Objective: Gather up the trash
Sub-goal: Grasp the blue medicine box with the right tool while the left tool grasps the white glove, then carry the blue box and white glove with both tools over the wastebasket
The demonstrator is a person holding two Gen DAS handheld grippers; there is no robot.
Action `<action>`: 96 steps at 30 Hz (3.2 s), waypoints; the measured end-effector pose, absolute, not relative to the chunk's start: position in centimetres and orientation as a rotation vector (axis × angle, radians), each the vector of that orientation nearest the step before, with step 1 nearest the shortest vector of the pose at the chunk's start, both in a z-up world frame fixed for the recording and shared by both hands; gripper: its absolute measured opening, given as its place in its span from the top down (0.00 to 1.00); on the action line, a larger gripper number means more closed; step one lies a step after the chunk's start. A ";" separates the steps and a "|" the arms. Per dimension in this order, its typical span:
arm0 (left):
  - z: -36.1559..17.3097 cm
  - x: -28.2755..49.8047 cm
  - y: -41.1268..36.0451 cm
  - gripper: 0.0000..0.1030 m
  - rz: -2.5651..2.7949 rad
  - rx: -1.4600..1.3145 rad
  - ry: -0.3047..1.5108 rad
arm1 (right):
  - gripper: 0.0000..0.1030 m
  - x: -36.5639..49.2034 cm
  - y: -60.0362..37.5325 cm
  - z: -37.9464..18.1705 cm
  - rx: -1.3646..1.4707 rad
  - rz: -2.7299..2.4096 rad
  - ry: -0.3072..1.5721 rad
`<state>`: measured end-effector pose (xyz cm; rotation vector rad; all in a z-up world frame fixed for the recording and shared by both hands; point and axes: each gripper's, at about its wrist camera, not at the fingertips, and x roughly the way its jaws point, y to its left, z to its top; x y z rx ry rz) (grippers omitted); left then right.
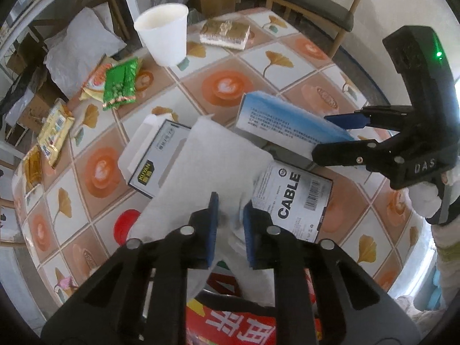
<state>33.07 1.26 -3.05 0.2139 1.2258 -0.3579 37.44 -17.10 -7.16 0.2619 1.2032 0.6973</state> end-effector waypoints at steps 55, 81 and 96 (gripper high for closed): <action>8.5 19.6 -5.3 0.91 -0.529 -0.197 0.735 | 0.28 23.0 -33.1 -1.4 0.815 0.508 0.997; 8.7 19.1 -3.9 0.91 -0.526 -0.220 0.723 | 0.28 22.1 -32.8 1.1 0.823 0.493 0.948; 8.5 18.7 -3.0 0.91 -0.521 -0.237 0.720 | 0.28 21.9 -33.2 1.8 0.833 0.477 0.929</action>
